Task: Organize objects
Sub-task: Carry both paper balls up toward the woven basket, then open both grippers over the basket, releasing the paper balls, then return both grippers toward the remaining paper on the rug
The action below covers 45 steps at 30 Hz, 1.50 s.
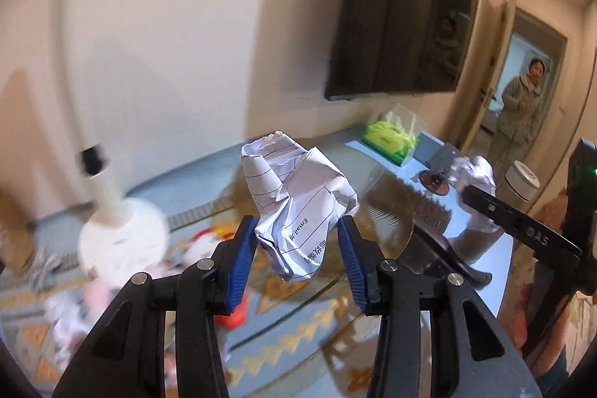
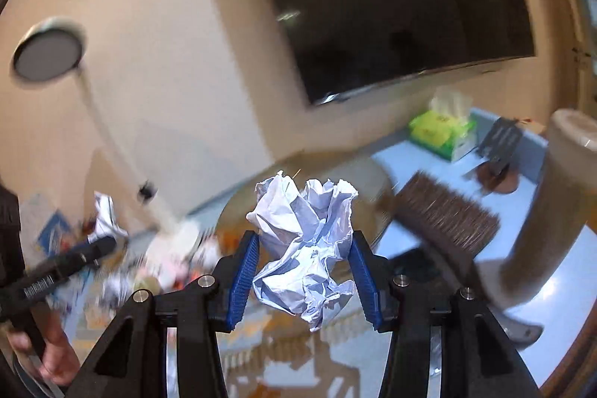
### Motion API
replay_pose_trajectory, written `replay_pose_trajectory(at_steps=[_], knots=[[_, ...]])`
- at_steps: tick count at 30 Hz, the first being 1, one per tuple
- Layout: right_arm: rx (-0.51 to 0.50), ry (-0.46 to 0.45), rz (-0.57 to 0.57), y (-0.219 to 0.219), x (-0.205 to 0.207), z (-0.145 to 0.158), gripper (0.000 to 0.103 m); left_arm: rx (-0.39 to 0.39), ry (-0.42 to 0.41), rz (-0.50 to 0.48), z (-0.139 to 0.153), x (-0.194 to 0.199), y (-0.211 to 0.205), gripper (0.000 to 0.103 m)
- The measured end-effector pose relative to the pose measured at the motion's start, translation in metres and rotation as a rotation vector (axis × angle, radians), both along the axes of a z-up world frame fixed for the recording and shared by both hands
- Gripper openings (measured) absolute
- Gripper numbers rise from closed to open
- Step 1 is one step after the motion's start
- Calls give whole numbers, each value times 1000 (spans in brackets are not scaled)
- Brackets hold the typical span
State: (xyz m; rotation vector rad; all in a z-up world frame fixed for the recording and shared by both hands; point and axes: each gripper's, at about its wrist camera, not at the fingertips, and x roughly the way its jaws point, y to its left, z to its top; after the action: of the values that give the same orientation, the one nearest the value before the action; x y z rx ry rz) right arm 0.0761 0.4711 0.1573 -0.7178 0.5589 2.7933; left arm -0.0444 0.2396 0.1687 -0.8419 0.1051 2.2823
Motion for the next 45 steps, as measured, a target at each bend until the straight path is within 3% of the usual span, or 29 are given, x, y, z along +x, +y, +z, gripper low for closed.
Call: replay_pose_trajectory(at_steps=[3,6,7,9,10,12,18,21,24,26,27,31,33,35,39,45], knots=[[-39,-31,-54,25,-28,-4,48,-45,8,-20,-10,-11,40,42],[-89,-70,-13,31,-52,-16,48,-61,-14,3,-26,-27,57,45],[-95,-79,9,29,-59,-20,48,-68,-21,21,-31,-33,58,50],[-82,-100,35,24,-73,-25,50,-91,-32,37,-40,-39,57,74],[-65,-118,50,21,-83,-28,61,-89,-40,33,-41,-40,54,74],[-44,-149,44,17,-91,-32,78,-79,-51,27,-39,-38,41,74],[-20,-135,79,-5,-59,-31,79,-45,-2,60,-14,8,-31,78],[-38,-128,146,-26,-40,-39,93,-53,26,138,-13,44,-81,89],[-43,-127,234,-68,-19,-54,102,-76,32,232,-25,75,-132,89],[-36,-161,280,-97,-14,-76,103,-86,45,306,-38,92,-166,92],[-19,-167,288,-107,-14,-85,103,-85,47,342,-46,97,-182,103],[121,-237,245,-141,-20,-122,103,-108,7,492,-99,100,-239,102],[174,-226,215,-145,-18,-118,103,-119,-10,528,-118,93,-250,102],[164,-216,215,-141,-17,-120,103,-129,-24,572,-132,90,-256,102],[119,-283,192,-131,-25,-129,103,-100,48,561,-127,101,-255,102],[149,-388,179,-137,-37,-139,103,-143,11,546,-132,96,-247,102]])
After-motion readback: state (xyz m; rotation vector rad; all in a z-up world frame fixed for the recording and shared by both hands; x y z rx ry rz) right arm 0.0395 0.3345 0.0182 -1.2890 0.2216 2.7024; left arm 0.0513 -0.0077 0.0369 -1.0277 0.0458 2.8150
